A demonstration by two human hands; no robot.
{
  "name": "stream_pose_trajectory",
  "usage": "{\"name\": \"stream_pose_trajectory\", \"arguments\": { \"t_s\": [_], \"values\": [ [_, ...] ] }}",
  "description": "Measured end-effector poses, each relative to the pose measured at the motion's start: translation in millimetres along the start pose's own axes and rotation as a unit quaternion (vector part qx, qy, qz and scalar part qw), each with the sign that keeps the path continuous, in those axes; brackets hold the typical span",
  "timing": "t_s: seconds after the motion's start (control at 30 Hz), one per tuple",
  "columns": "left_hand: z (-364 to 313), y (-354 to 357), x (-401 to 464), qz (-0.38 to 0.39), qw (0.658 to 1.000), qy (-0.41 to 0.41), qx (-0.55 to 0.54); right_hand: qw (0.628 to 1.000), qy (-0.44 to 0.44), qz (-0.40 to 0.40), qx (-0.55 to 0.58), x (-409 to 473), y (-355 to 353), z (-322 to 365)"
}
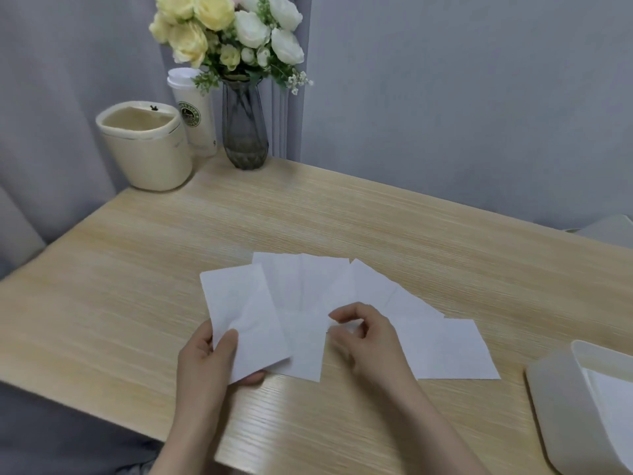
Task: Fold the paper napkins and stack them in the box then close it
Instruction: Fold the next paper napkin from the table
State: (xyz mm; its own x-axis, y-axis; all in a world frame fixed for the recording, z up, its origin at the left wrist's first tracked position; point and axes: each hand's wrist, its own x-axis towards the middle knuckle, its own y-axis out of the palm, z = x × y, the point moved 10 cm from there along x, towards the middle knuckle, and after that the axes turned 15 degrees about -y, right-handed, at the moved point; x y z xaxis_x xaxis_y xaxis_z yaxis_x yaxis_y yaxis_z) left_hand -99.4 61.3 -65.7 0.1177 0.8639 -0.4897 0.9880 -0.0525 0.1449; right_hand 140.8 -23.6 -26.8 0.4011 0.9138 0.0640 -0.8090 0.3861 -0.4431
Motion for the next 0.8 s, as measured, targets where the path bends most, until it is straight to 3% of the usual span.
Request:
{"name": "stream_pose_trajectory", "arguments": {
  "t_s": [0.33, 0.57, 0.8],
  "values": [
    [-1, -2, -5, -0.011, 1.000, 0.017, -0.003, 0.975, -0.014, 0.105, -0.195, 35, 39, 2],
    [1, -2, -3, -0.009, 1.000, 0.012, -0.002, 0.970, -0.009, 0.128, -0.205, 34, 42, 4],
    [-1, 0, -6, -0.014, 0.999, 0.019, -0.029, 0.982, -0.005, 0.069, -0.175, 24, 17, 5]
  ]
}}
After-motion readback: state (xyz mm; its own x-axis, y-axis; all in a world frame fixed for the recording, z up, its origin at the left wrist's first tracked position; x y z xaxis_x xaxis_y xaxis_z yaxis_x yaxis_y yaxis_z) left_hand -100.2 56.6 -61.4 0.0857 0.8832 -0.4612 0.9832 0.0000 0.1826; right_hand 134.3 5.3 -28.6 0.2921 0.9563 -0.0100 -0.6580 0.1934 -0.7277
